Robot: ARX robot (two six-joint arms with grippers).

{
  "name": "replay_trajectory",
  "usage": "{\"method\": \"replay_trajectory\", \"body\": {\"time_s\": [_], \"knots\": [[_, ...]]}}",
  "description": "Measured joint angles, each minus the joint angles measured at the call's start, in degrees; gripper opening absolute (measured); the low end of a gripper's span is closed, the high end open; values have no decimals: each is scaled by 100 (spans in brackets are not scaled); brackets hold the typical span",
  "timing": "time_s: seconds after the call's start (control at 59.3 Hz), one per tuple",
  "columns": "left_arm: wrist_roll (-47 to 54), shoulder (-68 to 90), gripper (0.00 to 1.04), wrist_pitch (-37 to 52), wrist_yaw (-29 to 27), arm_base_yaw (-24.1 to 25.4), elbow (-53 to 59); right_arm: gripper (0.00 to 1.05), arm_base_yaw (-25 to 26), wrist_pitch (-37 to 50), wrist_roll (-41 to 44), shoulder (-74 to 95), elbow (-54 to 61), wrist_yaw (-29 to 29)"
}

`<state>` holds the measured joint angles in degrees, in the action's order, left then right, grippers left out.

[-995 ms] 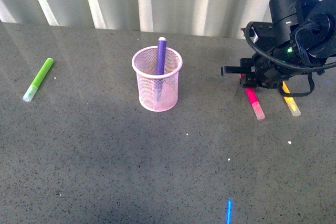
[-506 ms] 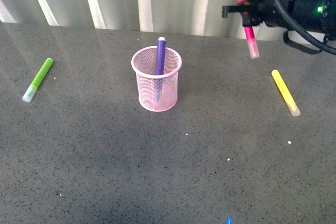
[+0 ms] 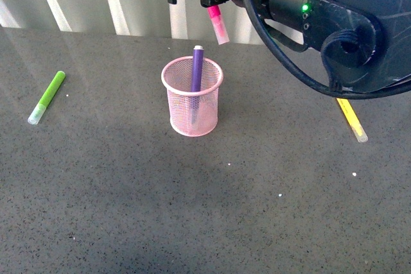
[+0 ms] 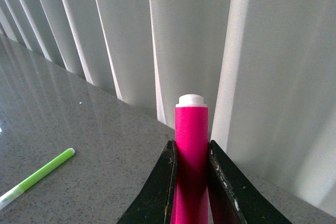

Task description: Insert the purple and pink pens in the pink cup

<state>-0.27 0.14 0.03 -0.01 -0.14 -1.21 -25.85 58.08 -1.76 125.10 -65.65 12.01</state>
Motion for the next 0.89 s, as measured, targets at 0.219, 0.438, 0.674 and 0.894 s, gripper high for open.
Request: {"method": "replay_trajectory", "body": {"time_s": [0.219,0.438,0.674,0.894], "knots": [[0,0,98,0,0,0,0,12,-212,-168,-356,413,-579,11],[0,0,98,0,0,0,0,12,-245,-291,-605,675,-922,0],[0,0,98,0,0,0,0,12,-264,-323,-715,984,-973,13],[0,0,98,0,-2,0,0,12,-282,-365,-750,1038,-1008,20]]}}
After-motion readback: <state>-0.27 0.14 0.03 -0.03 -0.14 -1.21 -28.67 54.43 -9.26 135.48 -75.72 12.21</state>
